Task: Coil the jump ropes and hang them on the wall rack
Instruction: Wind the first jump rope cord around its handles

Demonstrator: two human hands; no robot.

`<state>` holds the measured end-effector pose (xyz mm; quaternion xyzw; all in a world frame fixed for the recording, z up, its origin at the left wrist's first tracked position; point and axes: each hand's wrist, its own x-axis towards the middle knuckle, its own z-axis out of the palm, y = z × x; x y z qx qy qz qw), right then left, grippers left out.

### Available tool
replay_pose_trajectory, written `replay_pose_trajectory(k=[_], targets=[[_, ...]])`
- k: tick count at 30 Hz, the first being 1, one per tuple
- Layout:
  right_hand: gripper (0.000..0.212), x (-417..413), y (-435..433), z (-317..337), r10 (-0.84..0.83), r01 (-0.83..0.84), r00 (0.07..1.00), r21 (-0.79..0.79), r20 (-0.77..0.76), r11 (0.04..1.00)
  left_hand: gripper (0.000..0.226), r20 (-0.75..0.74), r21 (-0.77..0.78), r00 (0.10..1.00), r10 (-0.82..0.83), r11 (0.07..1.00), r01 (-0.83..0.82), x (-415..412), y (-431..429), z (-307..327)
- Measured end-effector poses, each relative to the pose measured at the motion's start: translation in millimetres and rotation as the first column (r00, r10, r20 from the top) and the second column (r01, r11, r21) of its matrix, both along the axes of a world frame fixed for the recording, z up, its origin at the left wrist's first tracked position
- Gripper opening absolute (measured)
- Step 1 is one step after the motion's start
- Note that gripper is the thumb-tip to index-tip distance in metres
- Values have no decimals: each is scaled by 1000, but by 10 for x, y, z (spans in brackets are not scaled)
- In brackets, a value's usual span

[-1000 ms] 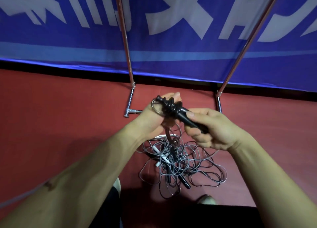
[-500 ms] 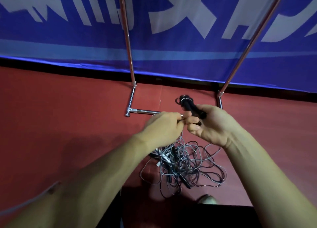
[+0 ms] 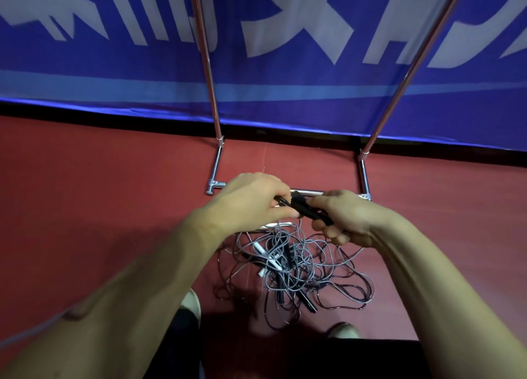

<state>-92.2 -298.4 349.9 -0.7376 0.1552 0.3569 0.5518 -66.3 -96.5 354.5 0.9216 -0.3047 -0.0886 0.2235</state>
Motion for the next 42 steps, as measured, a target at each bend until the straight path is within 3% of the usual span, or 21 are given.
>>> replay_pose_trajectory(k=[7,11,13,17,20,22,24,25,27,28,30,32,34,36,38,40,42], targets=[[19,-98,-84,111,351,-345,932,-78,95,935,30,-236,-164,971,-48,986,8,-53,-36,-13],[18,-129,-38,165,421,-421,898,-27,126,907,37,-558,-256,823,-108,966,-47,0,-31,-23],[20,-132,-21,186,391,-409,899,65,197,910,45,-689,-323,708,-154,940,-110,17,7,-19],[31,-116,27,176,186,-286,926,289,328,914,32,-817,-488,495,-297,813,-318,11,9,55],[28,-95,69,180,-49,-116,951,497,307,860,29,-830,-554,412,-375,631,-543,-8,-56,92],[25,-67,100,210,-212,13,935,568,285,823,52,-859,-511,387,-334,535,-673,-6,-131,69],[24,-23,105,226,-386,170,884,586,265,792,49,-881,-466,420,-217,551,-692,-22,-243,12],[24,4,99,218,-450,238,846,552,287,799,42,-869,-452,478,-132,605,-656,-48,-301,-2],[29,52,56,113,-440,318,768,319,465,893,35,-730,-338,677,93,812,-476,-127,-357,-24],[27,59,39,40,-329,326,747,112,578,939,32,-583,-217,796,163,913,-346,-187,-361,-49],[24,53,17,-112,-39,277,757,-267,652,923,25,-299,4,941,161,986,-167,-296,-366,-46],[26,34,12,-184,178,166,780,-474,599,865,20,-108,110,989,103,990,-91,-317,-326,11],[28,23,4,-160,320,46,779,-557,540,829,18,7,127,999,48,991,-48,-215,-225,38],[26,9,-8,-93,427,-119,778,-559,461,821,16,-90,69,996,-1,998,7,-108,-97,71],[26,-21,2,-39,483,-272,773,-473,412,838,14,-312,-83,949,-51,996,26,-26,12,80],[26,-49,35,28,458,-337,783,-332,420,881,19,-484,-243,873,-59,968,-69,32,80,61],[27,-74,70,111,340,-316,856,-126,390,940,29,-603,-373,791,-102,913,-166,50,114,57]])
